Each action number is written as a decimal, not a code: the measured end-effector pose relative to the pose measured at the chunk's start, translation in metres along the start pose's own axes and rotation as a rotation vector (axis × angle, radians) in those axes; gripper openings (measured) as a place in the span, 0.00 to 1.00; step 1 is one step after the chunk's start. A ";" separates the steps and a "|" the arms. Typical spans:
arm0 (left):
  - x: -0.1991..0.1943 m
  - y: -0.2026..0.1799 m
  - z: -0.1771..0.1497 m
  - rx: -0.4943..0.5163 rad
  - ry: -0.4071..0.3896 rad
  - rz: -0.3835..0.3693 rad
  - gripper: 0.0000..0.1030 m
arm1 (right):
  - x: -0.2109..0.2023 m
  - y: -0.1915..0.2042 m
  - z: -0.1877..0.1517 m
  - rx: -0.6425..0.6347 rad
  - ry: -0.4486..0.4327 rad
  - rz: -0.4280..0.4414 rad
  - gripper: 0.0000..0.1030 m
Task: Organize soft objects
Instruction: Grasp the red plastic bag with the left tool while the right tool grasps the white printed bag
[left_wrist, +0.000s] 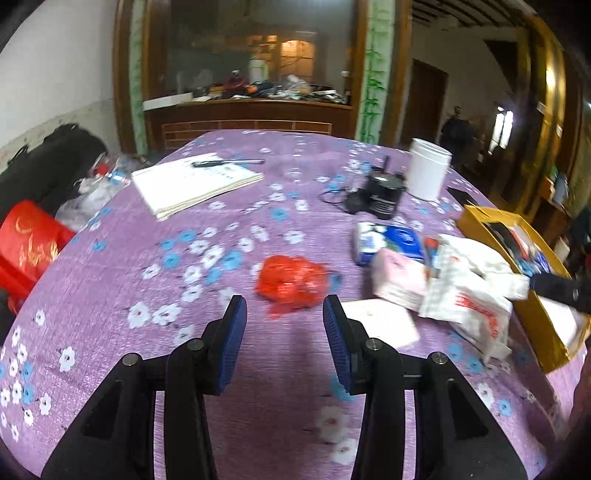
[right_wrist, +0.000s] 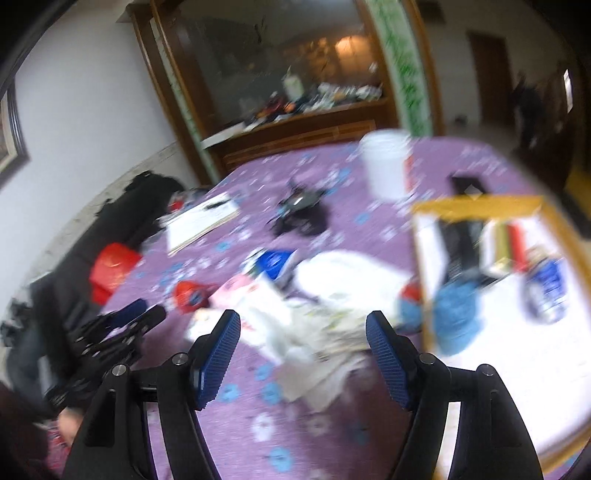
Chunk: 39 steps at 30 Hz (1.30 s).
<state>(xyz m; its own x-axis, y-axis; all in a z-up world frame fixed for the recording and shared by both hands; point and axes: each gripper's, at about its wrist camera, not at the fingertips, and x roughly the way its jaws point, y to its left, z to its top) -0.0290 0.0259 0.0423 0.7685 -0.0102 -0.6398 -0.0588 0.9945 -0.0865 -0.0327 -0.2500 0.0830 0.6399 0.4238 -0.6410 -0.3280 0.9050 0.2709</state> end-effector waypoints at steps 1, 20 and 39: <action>0.003 0.007 0.000 -0.033 0.011 -0.034 0.40 | 0.008 0.002 -0.002 0.009 0.025 0.041 0.70; 0.010 0.018 -0.002 -0.086 0.064 -0.126 0.40 | 0.087 0.036 -0.016 -0.270 0.213 -0.031 0.50; 0.080 0.000 0.037 -0.015 0.268 -0.046 0.65 | 0.038 0.027 -0.036 -0.099 0.011 0.228 0.34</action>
<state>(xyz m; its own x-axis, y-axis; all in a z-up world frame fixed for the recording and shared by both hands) 0.0563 0.0292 0.0191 0.5750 -0.0845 -0.8138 -0.0390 0.9907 -0.1304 -0.0429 -0.2108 0.0402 0.5340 0.6155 -0.5797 -0.5299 0.7779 0.3378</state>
